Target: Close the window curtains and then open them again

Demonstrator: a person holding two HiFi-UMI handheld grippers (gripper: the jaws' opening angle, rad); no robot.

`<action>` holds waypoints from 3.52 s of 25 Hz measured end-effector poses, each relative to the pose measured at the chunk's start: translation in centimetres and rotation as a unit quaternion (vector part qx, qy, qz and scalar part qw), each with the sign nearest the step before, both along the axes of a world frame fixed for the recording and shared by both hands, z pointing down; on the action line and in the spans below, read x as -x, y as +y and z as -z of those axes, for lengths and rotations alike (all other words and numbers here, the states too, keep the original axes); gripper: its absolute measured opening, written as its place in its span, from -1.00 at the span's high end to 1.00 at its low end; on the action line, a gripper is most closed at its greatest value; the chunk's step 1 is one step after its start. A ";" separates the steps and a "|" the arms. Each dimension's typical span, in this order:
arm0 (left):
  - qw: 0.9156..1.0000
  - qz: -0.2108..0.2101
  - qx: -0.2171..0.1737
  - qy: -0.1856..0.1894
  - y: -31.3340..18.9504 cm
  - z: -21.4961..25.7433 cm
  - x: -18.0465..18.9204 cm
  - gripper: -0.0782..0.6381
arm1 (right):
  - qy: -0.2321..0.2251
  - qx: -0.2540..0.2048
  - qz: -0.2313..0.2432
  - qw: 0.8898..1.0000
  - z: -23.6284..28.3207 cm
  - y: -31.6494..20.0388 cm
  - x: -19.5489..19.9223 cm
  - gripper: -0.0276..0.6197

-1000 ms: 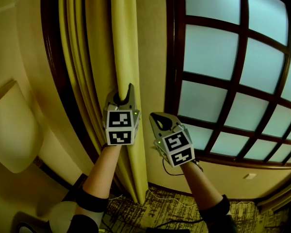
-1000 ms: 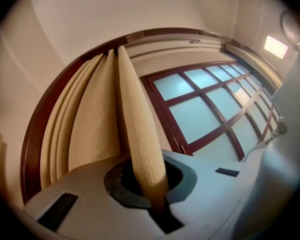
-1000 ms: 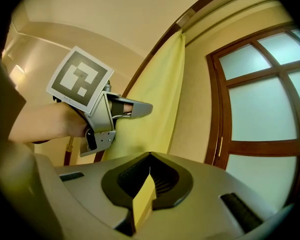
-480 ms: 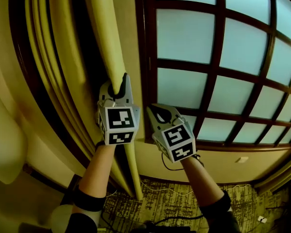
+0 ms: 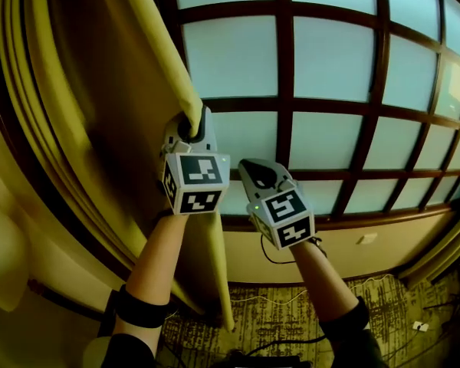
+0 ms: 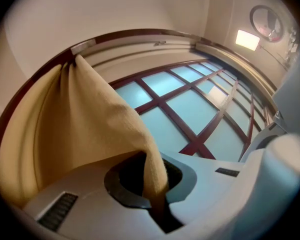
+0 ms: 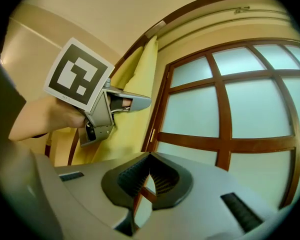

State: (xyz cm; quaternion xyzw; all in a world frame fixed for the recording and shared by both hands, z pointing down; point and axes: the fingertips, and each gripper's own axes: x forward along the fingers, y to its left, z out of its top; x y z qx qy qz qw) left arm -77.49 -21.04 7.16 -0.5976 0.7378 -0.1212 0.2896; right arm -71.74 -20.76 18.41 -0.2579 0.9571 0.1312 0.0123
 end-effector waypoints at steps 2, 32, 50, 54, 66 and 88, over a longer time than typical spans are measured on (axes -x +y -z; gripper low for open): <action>1.000 -0.017 0.007 -0.010 -1.3 0.0 -2.1 0.78 | -0.002 0.003 -0.014 1.000 0.1 -1.0 -1.6 0.87; 0.974 -0.205 0.075 -0.058 -11.9 0.1 -44.1 0.76 | -0.004 0.031 -0.223 0.974 -0.7 -9.0 -41.9 0.87; 0.958 -0.262 0.089 -0.079 -16.0 1.1 -62.0 0.76 | -0.024 0.055 -0.290 0.955 -0.3 -12.2 -59.6 0.87; 0.956 -0.271 0.073 -0.086 -17.5 1.6 -65.0 0.76 | -0.009 0.056 -0.306 0.950 -0.9 -13.9 -61.8 0.87; 0.947 -0.291 0.074 -0.111 -18.1 -0.5 -66.4 0.76 | -0.002 0.056 -0.338 0.939 -1.2 -14.2 -62.9 0.87; 0.950 -0.284 0.039 -0.128 -21.6 -0.1 -75.0 0.76 | -0.008 0.075 -0.341 0.937 -4.4 -20.7 -72.0 0.87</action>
